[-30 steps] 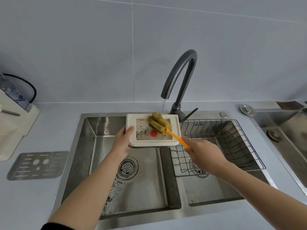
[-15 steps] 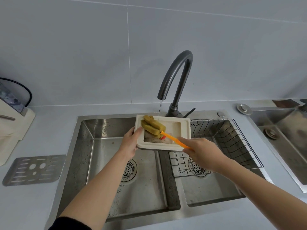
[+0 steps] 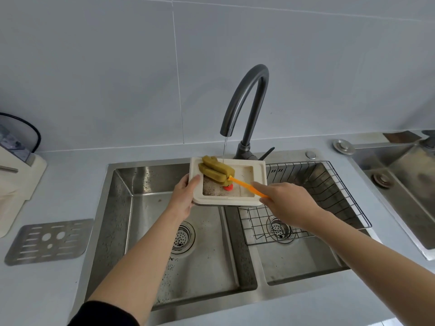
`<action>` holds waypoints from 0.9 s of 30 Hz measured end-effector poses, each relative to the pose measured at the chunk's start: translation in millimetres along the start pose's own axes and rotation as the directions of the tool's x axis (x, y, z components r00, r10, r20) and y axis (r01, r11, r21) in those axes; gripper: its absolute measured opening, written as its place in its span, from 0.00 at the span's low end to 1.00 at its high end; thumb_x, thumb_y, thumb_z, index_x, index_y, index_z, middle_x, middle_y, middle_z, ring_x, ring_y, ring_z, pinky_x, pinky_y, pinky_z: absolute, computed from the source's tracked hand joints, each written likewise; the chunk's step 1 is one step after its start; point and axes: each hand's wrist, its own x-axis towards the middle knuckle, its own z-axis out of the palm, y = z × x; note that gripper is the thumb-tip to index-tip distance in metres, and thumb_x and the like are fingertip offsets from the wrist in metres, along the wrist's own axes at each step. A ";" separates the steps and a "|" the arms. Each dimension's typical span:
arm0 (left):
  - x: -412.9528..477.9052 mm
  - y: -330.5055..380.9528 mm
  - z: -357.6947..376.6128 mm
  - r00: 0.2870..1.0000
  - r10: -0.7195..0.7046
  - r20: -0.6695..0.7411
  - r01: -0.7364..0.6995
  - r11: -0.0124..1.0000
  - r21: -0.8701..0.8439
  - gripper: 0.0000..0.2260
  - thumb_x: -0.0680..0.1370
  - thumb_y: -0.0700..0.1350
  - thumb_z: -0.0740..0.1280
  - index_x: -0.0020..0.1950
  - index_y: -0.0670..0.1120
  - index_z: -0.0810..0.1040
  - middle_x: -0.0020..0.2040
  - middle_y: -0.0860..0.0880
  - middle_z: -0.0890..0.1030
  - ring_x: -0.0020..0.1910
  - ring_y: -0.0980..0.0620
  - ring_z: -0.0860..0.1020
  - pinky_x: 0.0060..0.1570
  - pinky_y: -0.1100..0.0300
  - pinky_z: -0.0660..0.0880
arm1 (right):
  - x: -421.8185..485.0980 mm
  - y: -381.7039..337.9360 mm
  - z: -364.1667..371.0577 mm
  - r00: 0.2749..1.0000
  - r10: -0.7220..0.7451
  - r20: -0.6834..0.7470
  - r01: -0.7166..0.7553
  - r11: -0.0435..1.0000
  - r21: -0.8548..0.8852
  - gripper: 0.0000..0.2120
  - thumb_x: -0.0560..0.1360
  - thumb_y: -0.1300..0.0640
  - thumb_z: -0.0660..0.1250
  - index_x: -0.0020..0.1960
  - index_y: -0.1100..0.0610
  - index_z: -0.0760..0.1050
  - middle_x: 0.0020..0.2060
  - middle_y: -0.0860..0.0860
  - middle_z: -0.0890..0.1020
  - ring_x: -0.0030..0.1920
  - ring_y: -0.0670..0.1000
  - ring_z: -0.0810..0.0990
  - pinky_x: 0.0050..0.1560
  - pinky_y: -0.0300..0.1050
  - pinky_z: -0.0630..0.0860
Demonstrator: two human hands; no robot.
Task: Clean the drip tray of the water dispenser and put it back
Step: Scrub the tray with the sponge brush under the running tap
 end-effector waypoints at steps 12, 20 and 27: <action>3.0 2.9 -3.6 0.996 0.039 -0.076 -0.039 0.999 -0.005 0.13 0.79 0.47 0.61 0.62 0.47 0.72 0.48 0.49 0.79 0.46 0.50 0.78 0.42 0.55 0.76 | 8.1 6.6 -4.4 0.980 -0.102 0.169 0.067 0.977 0.203 0.20 0.79 0.56 0.58 0.70 0.46 0.66 0.33 0.47 0.75 0.33 0.46 0.73 0.46 0.46 0.74; 1.7 11.0 -9.8 0.992 0.096 -0.077 -0.086 0.989 0.124 0.14 0.78 0.45 0.61 0.64 0.47 0.70 0.48 0.50 0.78 0.49 0.49 0.78 0.46 0.53 0.77 | 17.4 14.5 -30.1 0.969 -0.158 0.191 0.177 0.980 -0.087 0.21 0.79 0.54 0.57 0.70 0.39 0.63 0.53 0.52 0.80 0.57 0.54 0.77 0.55 0.48 0.72; 3.4 27.8 -19.7 0.976 0.201 -0.081 -0.172 0.946 0.274 0.16 0.78 0.44 0.62 0.66 0.45 0.70 0.53 0.47 0.77 0.52 0.47 0.76 0.44 0.57 0.75 | 29.3 26.6 -27.3 0.972 -0.157 0.175 0.186 0.970 -0.159 0.22 0.80 0.55 0.56 0.71 0.40 0.60 0.55 0.50 0.81 0.56 0.53 0.77 0.53 0.47 0.73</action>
